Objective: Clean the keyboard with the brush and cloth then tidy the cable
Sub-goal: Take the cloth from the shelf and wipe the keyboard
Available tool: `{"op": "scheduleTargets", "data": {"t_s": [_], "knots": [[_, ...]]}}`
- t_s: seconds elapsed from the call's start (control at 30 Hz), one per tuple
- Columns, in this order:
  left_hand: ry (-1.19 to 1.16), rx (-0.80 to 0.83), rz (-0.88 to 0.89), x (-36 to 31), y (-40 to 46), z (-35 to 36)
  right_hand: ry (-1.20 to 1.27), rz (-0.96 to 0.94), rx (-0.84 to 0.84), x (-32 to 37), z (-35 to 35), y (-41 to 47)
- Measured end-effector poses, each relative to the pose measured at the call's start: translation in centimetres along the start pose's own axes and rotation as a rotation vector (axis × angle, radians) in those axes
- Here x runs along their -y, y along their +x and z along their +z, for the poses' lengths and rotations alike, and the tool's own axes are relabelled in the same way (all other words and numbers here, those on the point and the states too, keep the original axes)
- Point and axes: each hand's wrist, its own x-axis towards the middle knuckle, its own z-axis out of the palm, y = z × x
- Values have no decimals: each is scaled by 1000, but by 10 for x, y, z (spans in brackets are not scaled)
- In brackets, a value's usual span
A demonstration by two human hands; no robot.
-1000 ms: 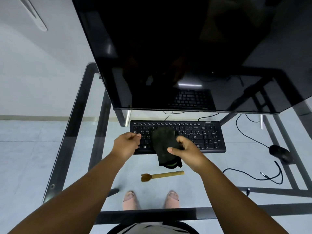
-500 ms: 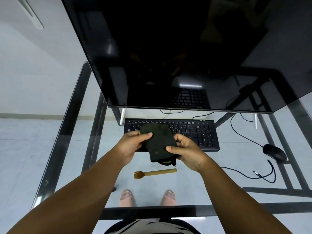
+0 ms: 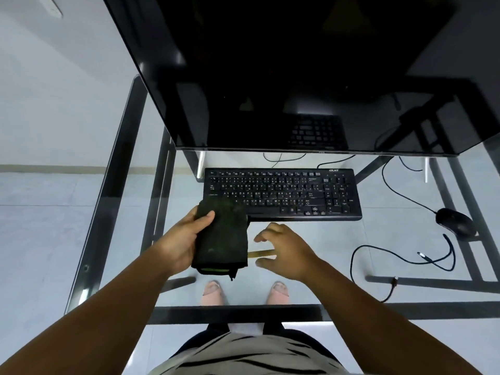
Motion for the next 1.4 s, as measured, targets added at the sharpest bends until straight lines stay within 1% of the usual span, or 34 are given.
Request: {"op": "scheduleTargets", "data": {"t_s": [0.07,0.1,0.17,0.23,0.37,0.47,0.53,0.6,0.7,0.87,0.97,1.07,1.17,1.23,1.3,1.4], "knots": [[71,-1,5,9,-4,-7,-128,-7,-33,2,6,-4],[98,-1,7,13,-5,-9,-140,15,-55,1,9,-7],[94,-12,-8,22,-7,-12,-76,99,-88,-5,12,-16],[45,-12,-52,30,-7,-12,61,209,-135,-14,15,-26],[-38,39,-88,48,-3,-4,532,451,-246,-18,21,-41],[-43,44,-85,63,2,8,689,526,-236,-11,23,-38],[40,27,-67,72,7,13,731,557,-202,-6,22,-34],[154,-21,-34,77,11,13,726,575,-175,-2,21,-31],[329,-140,14,77,14,14,700,605,-151,0,20,-28],[823,-370,111,70,15,23,630,632,-117,2,16,-24],[984,-462,143,69,13,28,576,634,-104,3,16,-24],[1042,-514,119,70,11,26,518,632,-72,3,15,-23],[1075,-523,92,70,12,18,473,617,-36,2,14,-22],[1055,-553,117,66,10,16,474,605,-51,0,10,-23],[983,-615,181,58,10,17,486,593,-136,-5,3,-23],[897,-720,282,41,16,20,535,598,-336,-21,-15,-17]]}}
